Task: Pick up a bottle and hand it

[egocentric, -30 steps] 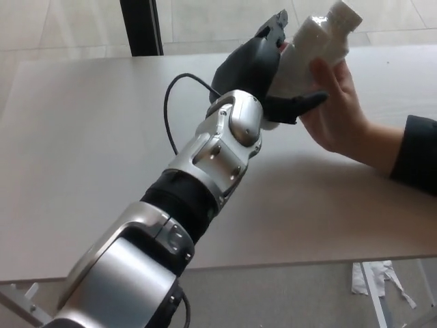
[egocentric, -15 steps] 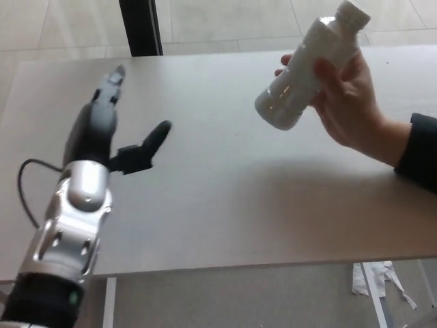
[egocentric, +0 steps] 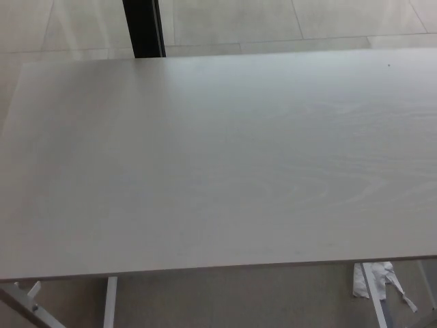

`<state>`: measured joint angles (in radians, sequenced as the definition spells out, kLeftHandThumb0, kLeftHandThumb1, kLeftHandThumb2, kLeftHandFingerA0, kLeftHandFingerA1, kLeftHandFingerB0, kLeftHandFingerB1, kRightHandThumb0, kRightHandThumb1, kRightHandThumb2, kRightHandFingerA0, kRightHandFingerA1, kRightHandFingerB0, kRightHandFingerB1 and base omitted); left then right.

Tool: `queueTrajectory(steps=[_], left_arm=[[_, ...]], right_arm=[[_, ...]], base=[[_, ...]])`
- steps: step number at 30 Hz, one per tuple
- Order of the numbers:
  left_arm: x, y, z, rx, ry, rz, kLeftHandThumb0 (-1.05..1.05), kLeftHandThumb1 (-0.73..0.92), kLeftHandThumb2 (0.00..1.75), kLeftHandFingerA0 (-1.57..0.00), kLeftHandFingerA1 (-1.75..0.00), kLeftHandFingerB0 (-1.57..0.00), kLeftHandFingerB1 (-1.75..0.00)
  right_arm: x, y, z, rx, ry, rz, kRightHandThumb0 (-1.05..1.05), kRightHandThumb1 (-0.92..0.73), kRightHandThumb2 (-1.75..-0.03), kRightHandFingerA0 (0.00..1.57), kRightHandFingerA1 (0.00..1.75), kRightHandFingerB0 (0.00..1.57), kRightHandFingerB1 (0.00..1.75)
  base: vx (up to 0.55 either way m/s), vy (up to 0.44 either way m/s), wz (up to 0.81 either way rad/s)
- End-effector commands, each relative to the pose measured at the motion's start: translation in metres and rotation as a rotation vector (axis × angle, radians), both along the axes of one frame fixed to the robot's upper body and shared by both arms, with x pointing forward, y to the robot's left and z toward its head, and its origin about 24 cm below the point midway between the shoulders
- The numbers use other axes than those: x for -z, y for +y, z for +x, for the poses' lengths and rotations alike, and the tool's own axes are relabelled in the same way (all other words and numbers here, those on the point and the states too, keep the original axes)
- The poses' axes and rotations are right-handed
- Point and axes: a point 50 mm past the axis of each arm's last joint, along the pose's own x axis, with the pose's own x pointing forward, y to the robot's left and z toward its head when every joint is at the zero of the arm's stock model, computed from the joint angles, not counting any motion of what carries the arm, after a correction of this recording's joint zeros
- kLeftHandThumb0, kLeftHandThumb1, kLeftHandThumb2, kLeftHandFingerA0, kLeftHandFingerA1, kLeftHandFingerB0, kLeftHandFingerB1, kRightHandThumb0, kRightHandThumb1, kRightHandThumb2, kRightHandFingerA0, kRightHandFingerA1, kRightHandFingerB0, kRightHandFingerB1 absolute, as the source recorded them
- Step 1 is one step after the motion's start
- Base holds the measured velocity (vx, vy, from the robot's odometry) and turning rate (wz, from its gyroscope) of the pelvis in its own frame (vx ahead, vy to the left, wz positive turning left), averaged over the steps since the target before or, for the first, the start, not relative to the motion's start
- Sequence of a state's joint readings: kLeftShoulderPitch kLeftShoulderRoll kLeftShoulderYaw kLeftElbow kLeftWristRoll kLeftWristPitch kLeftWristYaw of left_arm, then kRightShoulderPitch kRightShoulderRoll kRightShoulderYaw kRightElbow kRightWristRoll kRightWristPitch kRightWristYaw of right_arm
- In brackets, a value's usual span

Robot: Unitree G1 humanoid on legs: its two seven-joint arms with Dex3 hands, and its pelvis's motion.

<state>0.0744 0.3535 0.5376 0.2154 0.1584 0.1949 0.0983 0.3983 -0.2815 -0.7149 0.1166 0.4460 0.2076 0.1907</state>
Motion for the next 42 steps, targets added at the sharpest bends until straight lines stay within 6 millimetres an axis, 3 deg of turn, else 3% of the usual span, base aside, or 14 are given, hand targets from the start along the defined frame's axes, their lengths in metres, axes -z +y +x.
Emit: queueTrajectory(steps=[1,4,6,9,10,11,13,16,17,19,22,26,27,42], left_arm=[[-0.094,0.09,-0.111,-0.382,-0.321,-0.102,-0.85,0.51,0.94,-0.26,-0.72,-0.01,-0.54],[-0.066,0.08,-0.096,-0.351,-0.312,-0.196,-0.84,0.67,0.6,-0.36,-0.77,0.0,-0.63],[-0.043,0.061,-0.082,-0.307,-0.258,-0.264,-0.94,0.55,0.95,-0.47,-0.76,-0.03,-0.6],[-0.024,0.045,-0.071,-0.255,-0.204,-0.324,-0.83,0.66,0.6,-0.45,-0.74,-0.07,-0.6],[-0.002,0.031,-0.063,-0.146,-0.035,-0.332,-0.88,0.54,0.95,-0.5,-0.76,-0.04,-0.57],[0.006,0.024,-0.061,-0.053,0.061,-0.328,-0.84,0.68,0.6,-0.44,-0.76,-0.06,-0.61],[0.025,0.013,-0.063,0.093,0.221,-0.386,-0.77,0.6,0.58,-0.58,-0.59,-0.29,-0.45],[0.042,0.003,-0.068,0.285,0.321,-0.473,-0.77,0.61,0.59,-0.73,-0.47,-0.52,-0.37],[0.044,0.001,-0.068,0.299,0.308,-0.514,-0.74,0.59,0.59,-0.77,-0.46,-0.54,-0.37],[0.041,-0.002,-0.067,0.32,0.283,-0.539,-0.72,0.57,0.59,-0.75,-0.49,-0.56,-0.38],[0.035,-0.005,-0.065,0.35,0.282,-0.512,-0.72,0.6,0.6,-0.73,-0.49,-0.53,-0.38],[0.037,0.003,-0.068,0.316,0.242,-0.474,-0.74,0.64,0.6,-0.71,-0.52,-0.47,-0.43],[0.037,0.003,-0.068,0.316,0.24,-0.472,-0.75,0.65,0.6,-0.71,-0.51,-0.47,-0.43],[0.034,0.006,-0.07,0.28,0.177,-0.504,-0.7,0.63,0.59,-0.78,-0.54,-0.48,-0.44]], right_arm=[[-0.01,-0.028,-0.017,0.066,0.001,-0.047,-0.64,-0.42,-0.93,0.54,0.77,0.34,0.64],[-0.009,-0.029,-0.018,0.06,0.004,-0.053,-0.64,-0.56,-0.63,0.49,0.78,0.34,0.61],[-0.009,-0.029,-0.017,0.058,0.004,-0.046,-0.63,-0.56,-0.64,0.54,0.79,0.35,0.61],[-0.005,-0.026,-0.016,0.056,0.012,-0.047,-0.64,-0.58,-0.63,0.53,0.78,0.35,0.6],[-0.003,-0.027,-0.016,0.071,0.011,-0.032,-0.64,-0.57,-0.61,0.5,0.76,0.36,0.6],[-0.004,-0.026,-0.017,0.073,0.008,-0.023,-0.63,-0.58,-0.61,0.49,0.76,0.37,0.6],[-0.006,-0.025,-0.017,0.052,0.002,-0.03,-0.7,-0.42,-0.91,0.54,0.77,0.35,0.64],[-0.009,-0.022,-0.016,0.035,0.01,-0.038,-0.73,-0.59,-0.59,0.56,0.8,0.34,0.63],[-0.01,-0.021,-0.016,0.033,0.015,-0.036,-0.71,-0.42,-0.92,0.53,0.78,0.35,0.65],[-0.007,-0.019,-0.018,0.032,0.019,-0.031,-0.7,-0.59,-0.59,0.48,0.77,0.35,0.61],[-0.007,-0.019,-0.02,0.035,0.023,-0.04,-0.69,-0.45,-0.94,0.51,0.76,0.32,0.63],[-0.007,-0.02,-0.022,0.033,0.028,-0.036,-0.71,-0.44,-0.94,0.51,0.76,0.31,0.63],[-0.007,-0.02,-0.022,0.036,0.026,-0.032,-0.72,-0.59,-0.58,0.52,0.79,0.36,0.63],[-0.004,-0.019,-0.025,0.049,0.029,-0.011,-0.73,-0.58,-0.58,0.53,0.79,0.38,0.64]], base=[[0.0,0.0,0.0],[0.0,0.0,0.0],[0.0,0.0,0.0],[0.0,0.0,0.0],[0.0,0.0,0.0],[0.0,0.0,0.0],[0.0,0.0,0.0],[0.0,0.0,0.0],[0.0,0.0,0.0],[0.0,0.0,0.0],[0.0,0.0,0.0],[0.0,0.0,0.0],[0.0,0.0,0.0],[0.0,0.0,0.0]])
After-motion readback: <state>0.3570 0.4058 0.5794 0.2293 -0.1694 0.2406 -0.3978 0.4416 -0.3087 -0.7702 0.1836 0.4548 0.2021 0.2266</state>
